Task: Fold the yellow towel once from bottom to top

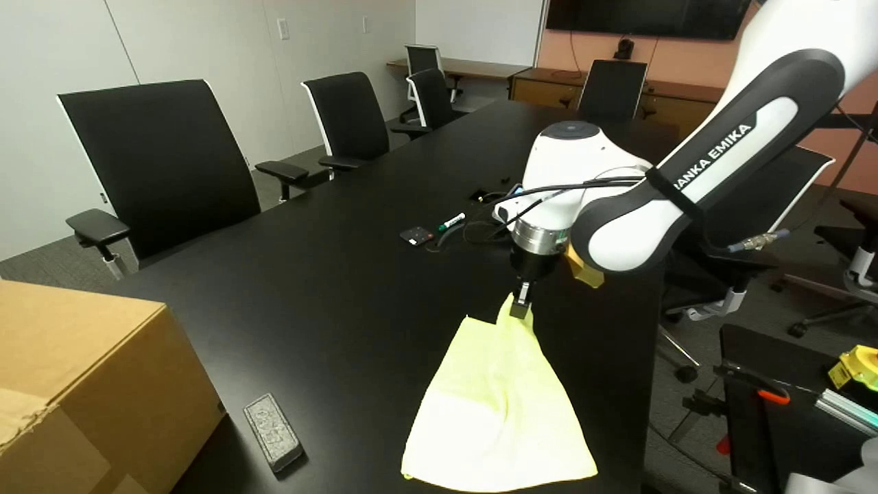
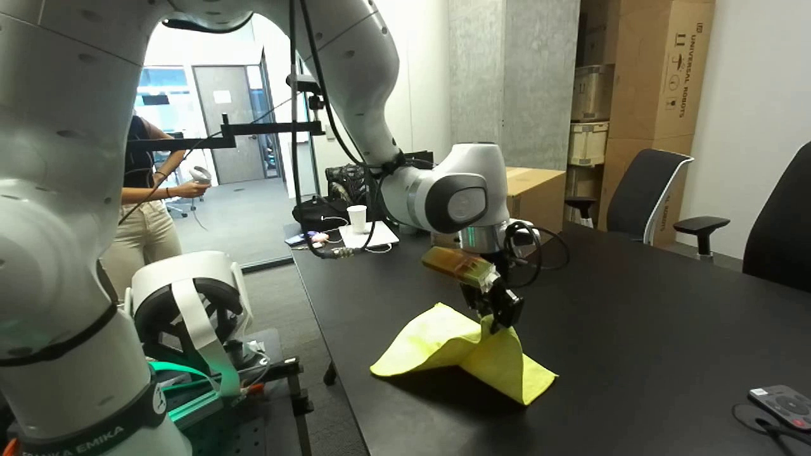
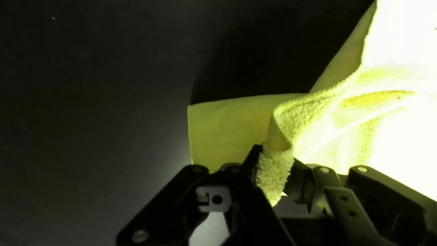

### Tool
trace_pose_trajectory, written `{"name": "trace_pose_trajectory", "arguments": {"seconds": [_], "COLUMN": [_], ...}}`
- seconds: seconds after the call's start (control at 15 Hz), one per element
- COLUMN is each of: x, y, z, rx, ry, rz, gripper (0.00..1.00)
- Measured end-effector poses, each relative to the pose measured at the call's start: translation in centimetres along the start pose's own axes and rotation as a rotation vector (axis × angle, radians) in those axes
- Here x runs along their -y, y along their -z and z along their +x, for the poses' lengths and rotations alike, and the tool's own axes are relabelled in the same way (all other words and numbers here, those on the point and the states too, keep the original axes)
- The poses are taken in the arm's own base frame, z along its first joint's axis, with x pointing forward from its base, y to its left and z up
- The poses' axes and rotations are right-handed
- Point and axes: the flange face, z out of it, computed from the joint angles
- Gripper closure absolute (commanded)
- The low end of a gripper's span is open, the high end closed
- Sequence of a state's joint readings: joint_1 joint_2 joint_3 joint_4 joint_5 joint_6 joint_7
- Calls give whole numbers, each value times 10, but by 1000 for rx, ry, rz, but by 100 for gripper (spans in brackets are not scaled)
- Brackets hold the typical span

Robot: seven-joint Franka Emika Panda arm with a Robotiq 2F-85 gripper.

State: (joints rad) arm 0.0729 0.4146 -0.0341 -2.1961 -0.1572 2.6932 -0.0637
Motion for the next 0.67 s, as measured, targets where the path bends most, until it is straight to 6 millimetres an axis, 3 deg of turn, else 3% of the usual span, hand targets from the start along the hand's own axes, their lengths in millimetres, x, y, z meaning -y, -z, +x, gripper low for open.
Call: {"name": "trace_pose_trajectory", "arguments": {"seconds": [0.33,0.4,0.53,0.67], "x": [22,27,34,39], "y": [-22,-26,-32,-32], "z": [29,34,42,49], "rx": [36,38,34,23], "ry": [-1,-4,-12,-26], "rz": [-38,-47,-66,-84], "gripper": [97,64,56,40]}}
